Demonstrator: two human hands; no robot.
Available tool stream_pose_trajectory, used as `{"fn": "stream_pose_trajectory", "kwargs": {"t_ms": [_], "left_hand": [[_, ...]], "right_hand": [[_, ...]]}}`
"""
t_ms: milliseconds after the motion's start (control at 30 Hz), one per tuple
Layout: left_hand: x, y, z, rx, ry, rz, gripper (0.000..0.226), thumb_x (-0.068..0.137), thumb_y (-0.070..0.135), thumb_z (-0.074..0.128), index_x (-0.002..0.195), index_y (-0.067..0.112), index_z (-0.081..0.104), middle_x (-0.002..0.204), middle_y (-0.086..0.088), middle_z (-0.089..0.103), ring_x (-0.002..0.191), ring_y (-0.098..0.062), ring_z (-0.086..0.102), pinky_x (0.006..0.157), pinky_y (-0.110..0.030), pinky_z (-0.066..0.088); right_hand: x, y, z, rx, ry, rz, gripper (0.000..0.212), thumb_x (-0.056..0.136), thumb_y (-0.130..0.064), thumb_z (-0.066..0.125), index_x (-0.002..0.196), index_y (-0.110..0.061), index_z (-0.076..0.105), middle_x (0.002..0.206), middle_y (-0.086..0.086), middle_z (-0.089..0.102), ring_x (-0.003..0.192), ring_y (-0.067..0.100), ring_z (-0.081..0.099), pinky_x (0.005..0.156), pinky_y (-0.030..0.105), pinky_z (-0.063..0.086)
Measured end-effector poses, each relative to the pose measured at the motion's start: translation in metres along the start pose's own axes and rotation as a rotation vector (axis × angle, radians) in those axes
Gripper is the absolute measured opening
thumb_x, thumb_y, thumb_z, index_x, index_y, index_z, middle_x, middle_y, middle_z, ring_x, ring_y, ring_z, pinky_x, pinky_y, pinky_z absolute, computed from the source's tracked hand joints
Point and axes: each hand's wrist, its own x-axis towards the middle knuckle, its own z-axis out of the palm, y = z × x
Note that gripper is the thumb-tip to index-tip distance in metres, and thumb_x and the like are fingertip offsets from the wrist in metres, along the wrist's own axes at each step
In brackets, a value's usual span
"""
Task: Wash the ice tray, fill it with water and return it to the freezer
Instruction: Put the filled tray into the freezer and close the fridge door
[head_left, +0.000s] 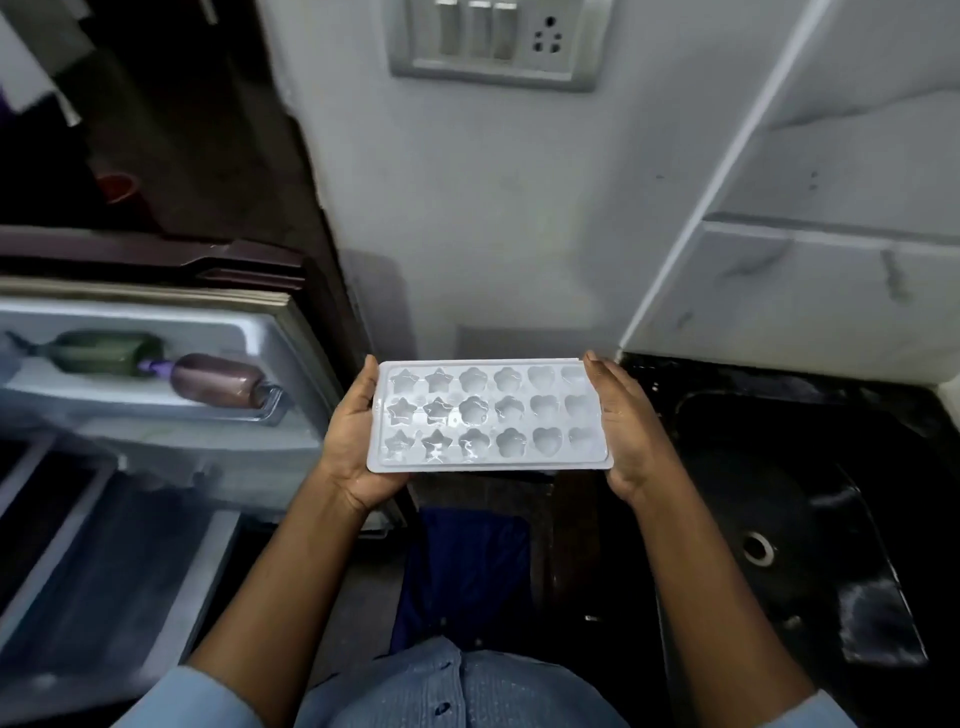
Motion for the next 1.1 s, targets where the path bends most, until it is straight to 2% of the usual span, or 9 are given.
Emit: {"fn": "stream_pose_trajectory", "kwargs": {"t_ms": [100,200,300,400,467,633,733,967,1100], "left_hand": [[-0.02,0.002,-0.017,-0.057,0.056,0.081,0.08,0.101,0.07,0.04,0.131,0.004,0.073,0.147,-0.024,0.06,0.129,-0.044,0.064,0.1,-0.063,0.055],[-0.041,0.004,-0.036,-0.1,0.11,0.15,0.082,0.101,0.072,0.039,0.141,0.004,0.065,0.151,-0.024,0.057,0.135,-0.045,0.058,0.109,-0.064,0.047],[-0.065,0.008,-0.048,-0.144,0.138,0.232,0.082,0.103,0.071,0.037,0.141,0.004,0.065,0.149,-0.023,0.058,0.134,-0.044,0.06,0.109,-0.063,0.048],[-0.089,0.011,-0.064,-0.183,0.189,0.306,0.08,0.103,0.071,0.036,0.149,0.008,0.058,0.151,-0.024,0.057,0.133,-0.044,0.06,0.107,-0.064,0.049],[-0.105,0.016,-0.076,-0.218,0.211,0.341,0.085,0.102,0.072,0.038,0.155,0.007,0.049,0.155,-0.025,0.052,0.138,-0.045,0.055,0.107,-0.065,0.05],[-0.148,0.025,-0.101,-0.267,0.291,0.421,0.084,0.101,0.072,0.039,0.134,0.001,0.07,0.146,-0.026,0.06,0.127,-0.045,0.064,0.097,-0.062,0.057],[-0.172,0.031,-0.119,-0.286,0.339,0.462,0.086,0.1,0.073,0.039,0.137,0.002,0.068,0.149,-0.026,0.058,0.129,-0.046,0.063,0.098,-0.062,0.057],[-0.223,0.037,-0.15,-0.373,0.432,0.581,0.086,0.099,0.072,0.038,0.134,-0.001,0.068,0.142,-0.027,0.063,0.117,-0.045,0.07,0.082,-0.058,0.063],[-0.247,0.037,-0.168,-0.403,0.472,0.63,0.087,0.098,0.075,0.039,0.141,0.002,0.063,0.148,-0.026,0.059,0.127,-0.046,0.064,0.092,-0.062,0.06]], "right_hand": [[0.006,-0.001,0.024,-0.042,-0.111,0.026,0.053,0.078,-0.073,0.072,0.116,-0.036,0.073,0.131,-0.005,0.072,0.131,0.026,0.061,0.118,0.059,0.039],[0.008,-0.003,0.05,-0.07,-0.186,0.056,0.023,0.094,-0.056,0.068,0.101,-0.035,0.074,0.119,-0.005,0.074,0.128,0.031,0.062,0.115,0.058,0.044],[0.011,-0.001,0.08,-0.105,-0.289,0.084,0.016,0.099,-0.047,0.065,0.094,-0.034,0.073,0.108,-0.001,0.075,0.114,0.03,0.069,0.108,0.056,0.05],[0.01,0.001,0.109,-0.112,-0.39,0.107,0.013,0.103,-0.04,0.062,0.1,-0.029,0.069,0.095,-0.006,0.077,0.093,0.019,0.073,0.082,0.041,0.062],[0.01,0.005,0.129,-0.114,-0.459,0.121,0.013,0.104,-0.037,0.061,0.105,-0.026,0.067,0.09,-0.007,0.077,0.084,0.014,0.074,0.069,0.034,0.061],[0.001,0.012,0.182,-0.142,-0.591,0.157,0.011,0.104,-0.032,0.061,0.1,-0.024,0.067,0.09,0.0,0.077,0.081,0.02,0.073,0.071,0.038,0.061],[-0.007,0.019,0.214,-0.164,-0.66,0.176,0.012,0.104,-0.031,0.061,0.096,-0.023,0.066,0.09,0.003,0.075,0.081,0.024,0.072,0.07,0.04,0.06],[-0.026,0.037,0.287,-0.24,-0.81,0.191,0.009,0.103,-0.027,0.063,0.097,-0.022,0.068,0.09,0.0,0.077,0.082,0.02,0.072,0.075,0.037,0.058],[-0.035,0.045,0.322,-0.278,-0.866,0.187,0.011,0.103,-0.026,0.062,0.095,-0.021,0.068,0.088,0.001,0.075,0.081,0.02,0.07,0.071,0.033,0.058]]}}
